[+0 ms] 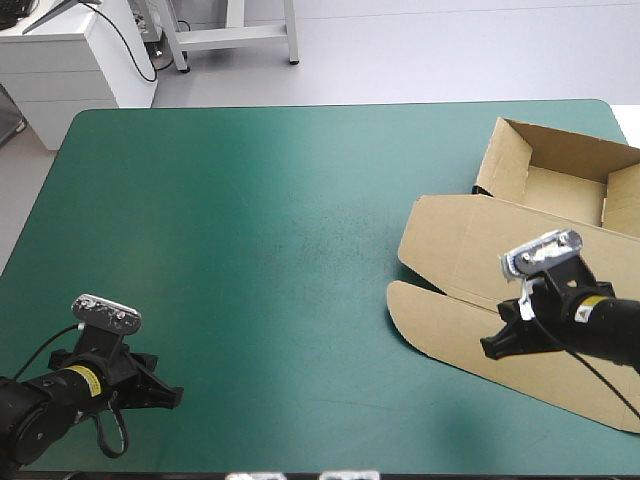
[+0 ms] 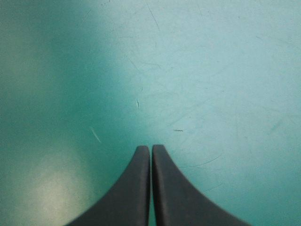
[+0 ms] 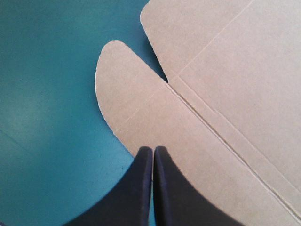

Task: Fold the box

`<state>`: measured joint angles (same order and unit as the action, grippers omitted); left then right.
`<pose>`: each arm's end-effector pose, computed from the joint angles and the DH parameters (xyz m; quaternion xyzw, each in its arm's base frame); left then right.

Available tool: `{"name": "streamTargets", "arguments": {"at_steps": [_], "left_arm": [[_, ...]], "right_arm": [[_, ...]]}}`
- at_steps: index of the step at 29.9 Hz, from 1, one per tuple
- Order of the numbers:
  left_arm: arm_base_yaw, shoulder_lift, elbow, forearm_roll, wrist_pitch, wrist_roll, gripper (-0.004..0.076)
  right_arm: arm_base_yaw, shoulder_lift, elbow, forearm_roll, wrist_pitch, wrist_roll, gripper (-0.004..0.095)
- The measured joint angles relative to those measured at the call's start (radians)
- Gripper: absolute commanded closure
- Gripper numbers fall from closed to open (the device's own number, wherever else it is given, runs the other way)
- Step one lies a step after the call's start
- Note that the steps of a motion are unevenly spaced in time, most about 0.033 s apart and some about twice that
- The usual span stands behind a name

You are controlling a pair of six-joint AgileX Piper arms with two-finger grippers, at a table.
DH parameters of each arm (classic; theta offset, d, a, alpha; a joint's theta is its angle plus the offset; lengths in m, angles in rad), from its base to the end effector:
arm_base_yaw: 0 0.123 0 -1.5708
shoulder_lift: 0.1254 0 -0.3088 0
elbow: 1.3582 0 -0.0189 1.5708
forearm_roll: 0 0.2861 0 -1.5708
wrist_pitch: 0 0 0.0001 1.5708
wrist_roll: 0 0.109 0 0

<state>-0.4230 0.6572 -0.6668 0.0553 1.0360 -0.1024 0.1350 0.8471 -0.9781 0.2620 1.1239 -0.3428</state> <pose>0.1191 -0.0479 0.2993 0.1576 0.9370 -0.0546 0.3068 0.1628 0.0478 0.3760 -0.2073 0.9140 0.0955 0.3354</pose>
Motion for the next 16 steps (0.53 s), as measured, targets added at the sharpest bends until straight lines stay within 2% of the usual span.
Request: {"name": "streamTargets", "arguments": {"at_steps": [16], "left_arm": [[0.0, -0.009, 0.024, -0.065, 0.045, 0.053, 0.0731]], "right_arm": [[0.0, -0.464, 0.324, 0.0, -0.005, -0.003, 0.0914]]}}
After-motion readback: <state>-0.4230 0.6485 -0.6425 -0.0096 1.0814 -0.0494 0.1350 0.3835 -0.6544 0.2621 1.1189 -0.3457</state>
